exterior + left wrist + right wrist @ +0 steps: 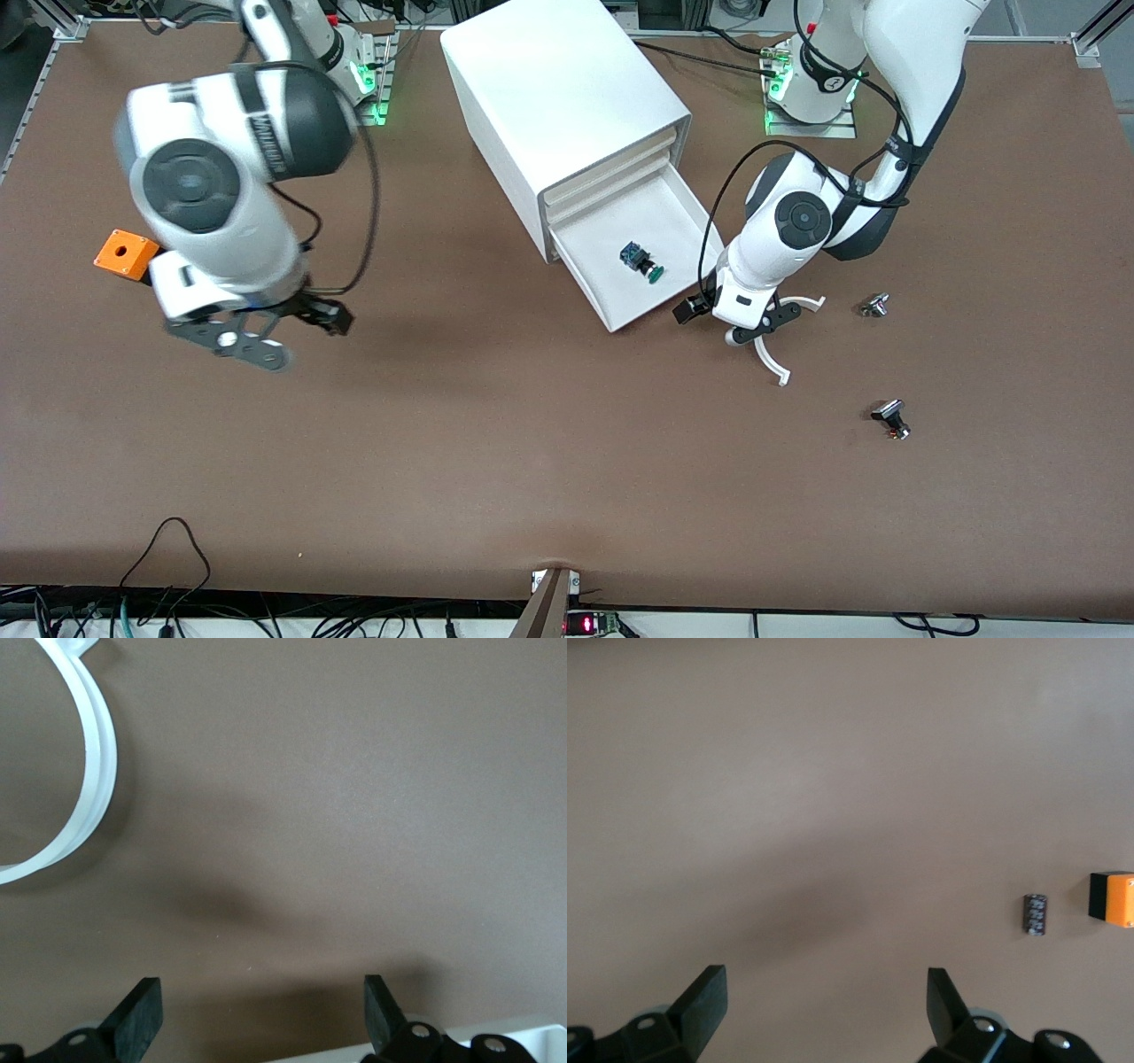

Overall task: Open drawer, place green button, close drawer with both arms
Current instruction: 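Push the drawer shut with the left gripper while the right gripper retracts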

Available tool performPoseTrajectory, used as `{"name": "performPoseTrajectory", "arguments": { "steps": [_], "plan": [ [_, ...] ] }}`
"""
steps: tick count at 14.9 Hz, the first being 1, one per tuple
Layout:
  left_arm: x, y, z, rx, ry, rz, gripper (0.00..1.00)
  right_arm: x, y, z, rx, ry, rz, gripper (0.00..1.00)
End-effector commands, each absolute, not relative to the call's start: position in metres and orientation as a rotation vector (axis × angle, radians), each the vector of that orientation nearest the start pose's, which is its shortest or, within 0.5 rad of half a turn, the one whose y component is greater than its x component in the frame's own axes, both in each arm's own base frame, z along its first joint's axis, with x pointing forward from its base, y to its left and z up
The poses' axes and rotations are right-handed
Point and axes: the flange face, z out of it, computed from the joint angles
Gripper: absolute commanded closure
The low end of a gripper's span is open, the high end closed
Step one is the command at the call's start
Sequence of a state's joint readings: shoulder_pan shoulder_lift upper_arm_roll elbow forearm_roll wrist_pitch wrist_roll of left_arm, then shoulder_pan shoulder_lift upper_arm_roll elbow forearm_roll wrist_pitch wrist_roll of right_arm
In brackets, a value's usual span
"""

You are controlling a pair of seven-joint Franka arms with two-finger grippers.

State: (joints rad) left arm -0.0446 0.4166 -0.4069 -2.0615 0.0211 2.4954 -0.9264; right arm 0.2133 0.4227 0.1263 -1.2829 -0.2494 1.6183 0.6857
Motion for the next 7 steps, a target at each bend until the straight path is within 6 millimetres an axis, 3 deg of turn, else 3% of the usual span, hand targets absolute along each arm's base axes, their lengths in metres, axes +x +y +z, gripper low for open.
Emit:
{"name": "performPoseTrajectory", "arguments": {
  "steps": [1,7],
  "plan": [
    [0.536,-0.26,0.237,-3.191,-0.829,0.06,0.0,0.641,0.117,0.54,-3.298,0.483,-0.045,0.0],
    [0.518,-0.287,0.226,-3.165,-0.853,0.089,0.0,0.614,0.025,0.578,-3.23,0.27,-0.007,0.0]
  ]
}}
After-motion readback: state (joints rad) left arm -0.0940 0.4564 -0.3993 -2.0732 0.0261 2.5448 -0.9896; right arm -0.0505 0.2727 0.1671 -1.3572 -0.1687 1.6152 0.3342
